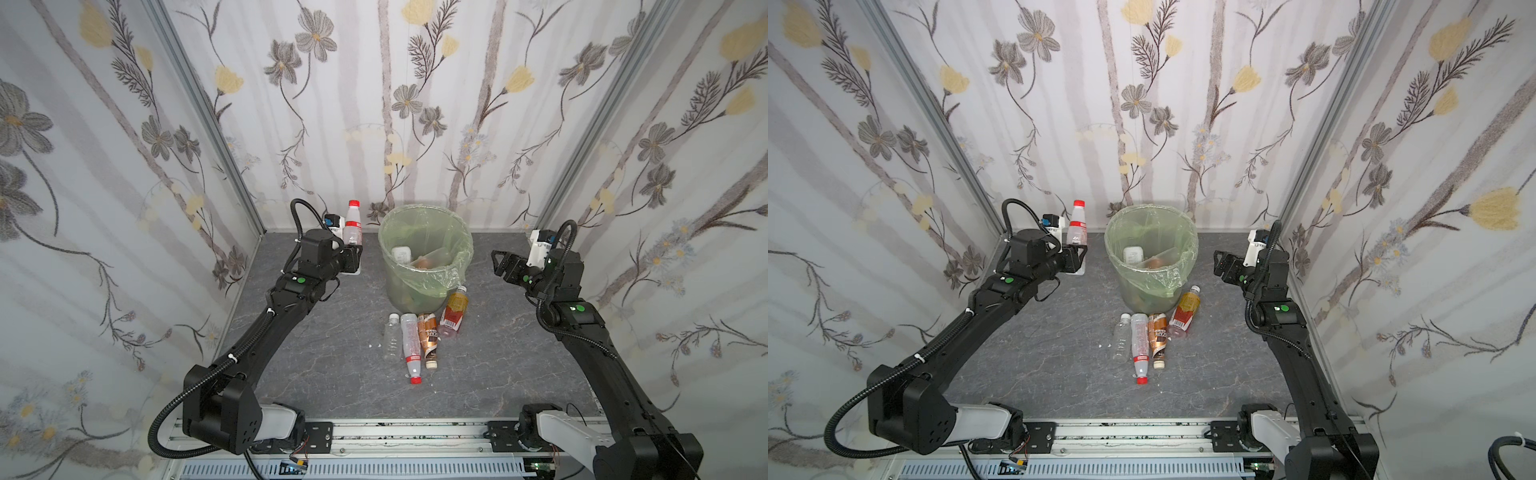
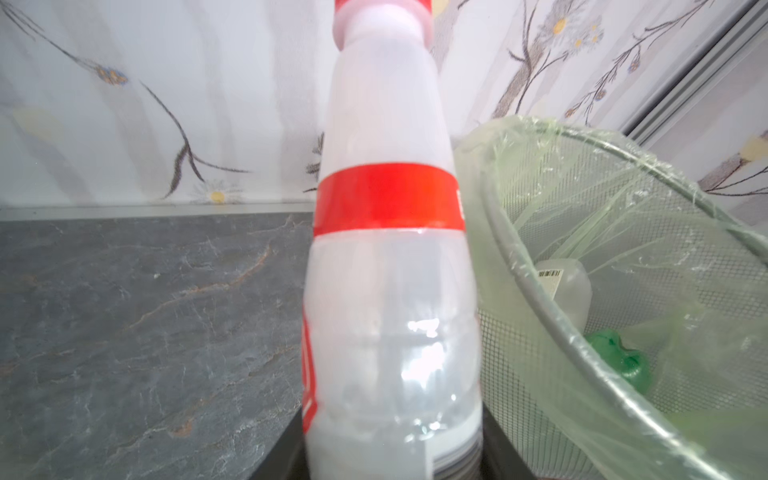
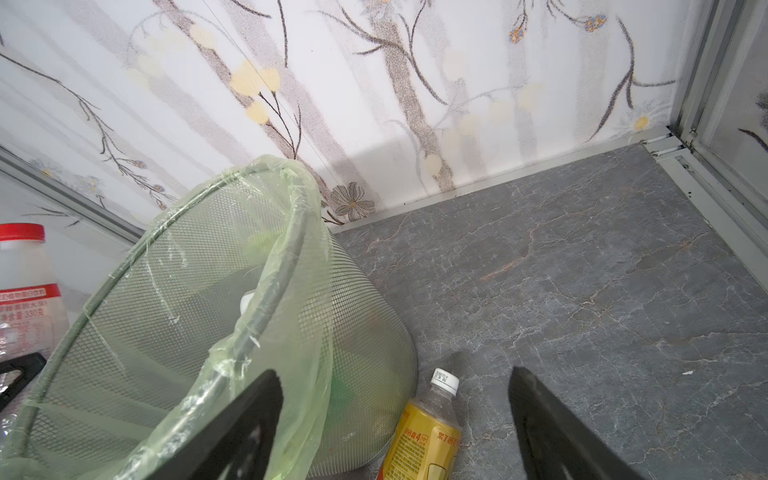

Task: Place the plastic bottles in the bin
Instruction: 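Carry the red-cap bottle with the left gripper over the bin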

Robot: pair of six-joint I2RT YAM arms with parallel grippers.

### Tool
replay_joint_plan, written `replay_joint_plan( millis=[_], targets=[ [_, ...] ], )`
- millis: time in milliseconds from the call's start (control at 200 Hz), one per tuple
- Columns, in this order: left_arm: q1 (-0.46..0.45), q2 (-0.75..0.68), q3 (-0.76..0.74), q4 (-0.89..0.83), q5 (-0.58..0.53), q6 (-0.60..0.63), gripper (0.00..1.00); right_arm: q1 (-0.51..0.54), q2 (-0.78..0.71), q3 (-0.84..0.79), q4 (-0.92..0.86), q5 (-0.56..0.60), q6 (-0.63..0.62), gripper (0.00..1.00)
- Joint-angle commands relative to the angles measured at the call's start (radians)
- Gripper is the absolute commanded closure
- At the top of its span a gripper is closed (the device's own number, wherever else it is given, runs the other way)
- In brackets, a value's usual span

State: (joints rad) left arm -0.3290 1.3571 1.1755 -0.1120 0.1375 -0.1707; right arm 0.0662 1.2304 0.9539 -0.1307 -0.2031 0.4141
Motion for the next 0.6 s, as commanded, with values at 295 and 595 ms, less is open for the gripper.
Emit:
replay_joint_plan(
  millis=[295, 595],
  targets=[
    [-0.001, 0.023, 0.151, -0.005, 0.075, 0.102, 0.52, 0.000, -0.006, -0.014, 0.039, -0.009, 0.008, 0.14],
    [-0.032, 0.082, 0.266, -0.005, 0.229, 0.199, 0.51, 0.000, -0.007, -0.023, 0.049, -0.014, 0.012, 0.14]
  ],
)
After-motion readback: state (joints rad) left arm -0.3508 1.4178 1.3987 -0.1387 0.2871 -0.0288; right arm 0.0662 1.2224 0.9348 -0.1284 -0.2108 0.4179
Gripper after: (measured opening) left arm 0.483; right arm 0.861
